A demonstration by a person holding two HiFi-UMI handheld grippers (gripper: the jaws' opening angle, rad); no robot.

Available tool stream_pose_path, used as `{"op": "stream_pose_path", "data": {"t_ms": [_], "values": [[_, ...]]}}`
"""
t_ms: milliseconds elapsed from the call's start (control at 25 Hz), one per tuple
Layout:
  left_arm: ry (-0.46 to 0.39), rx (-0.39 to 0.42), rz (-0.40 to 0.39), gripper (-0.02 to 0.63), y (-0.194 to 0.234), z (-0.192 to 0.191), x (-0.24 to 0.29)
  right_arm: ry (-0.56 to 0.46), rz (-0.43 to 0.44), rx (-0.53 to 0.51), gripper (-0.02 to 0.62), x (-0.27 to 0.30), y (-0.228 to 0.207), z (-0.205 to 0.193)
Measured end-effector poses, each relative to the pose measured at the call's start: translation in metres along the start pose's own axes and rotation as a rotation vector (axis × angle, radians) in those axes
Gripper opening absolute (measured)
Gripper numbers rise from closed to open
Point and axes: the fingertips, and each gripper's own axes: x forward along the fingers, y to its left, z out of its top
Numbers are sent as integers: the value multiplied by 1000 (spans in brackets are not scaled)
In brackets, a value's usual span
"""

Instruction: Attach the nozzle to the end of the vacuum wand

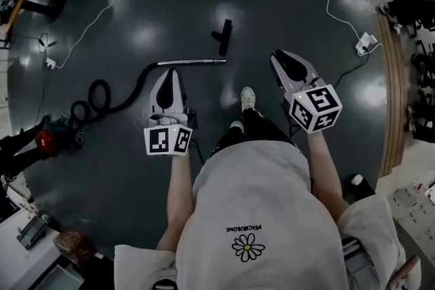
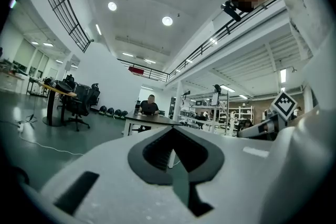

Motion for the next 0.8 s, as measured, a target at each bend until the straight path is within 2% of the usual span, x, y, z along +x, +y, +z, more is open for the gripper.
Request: {"op": "stream_pose_path", "data": {"t_ms": [160,240,320,400,480,520,600,680,800], "values": [[44,14,-1,3,10,-7,40,57,29,5,61,41,-29,3],[51,31,-4,5,17,-9,54,83,47,0,68,58,-32,3],[94,58,-29,16,24,-21,68,113,60,-9,77,74,-33,2],[164,102,-81,54,28,-41,82,155,76,-32,100,94,-36,-1],[230,194,-184,90,28,-69,99,208,112,-70,130,119,-41,-13],[274,270,-260,113,28,-91,106,240,134,-95,139,134,-45,-26],[436,435,-416,171,39,-164,113,305,171,-161,171,174,-55,-64],[580,550,-532,211,67,-262,119,355,201,-252,179,229,-73,-120],[727,637,-630,241,126,-436,132,410,247,-404,187,330,-112,-243]]}}
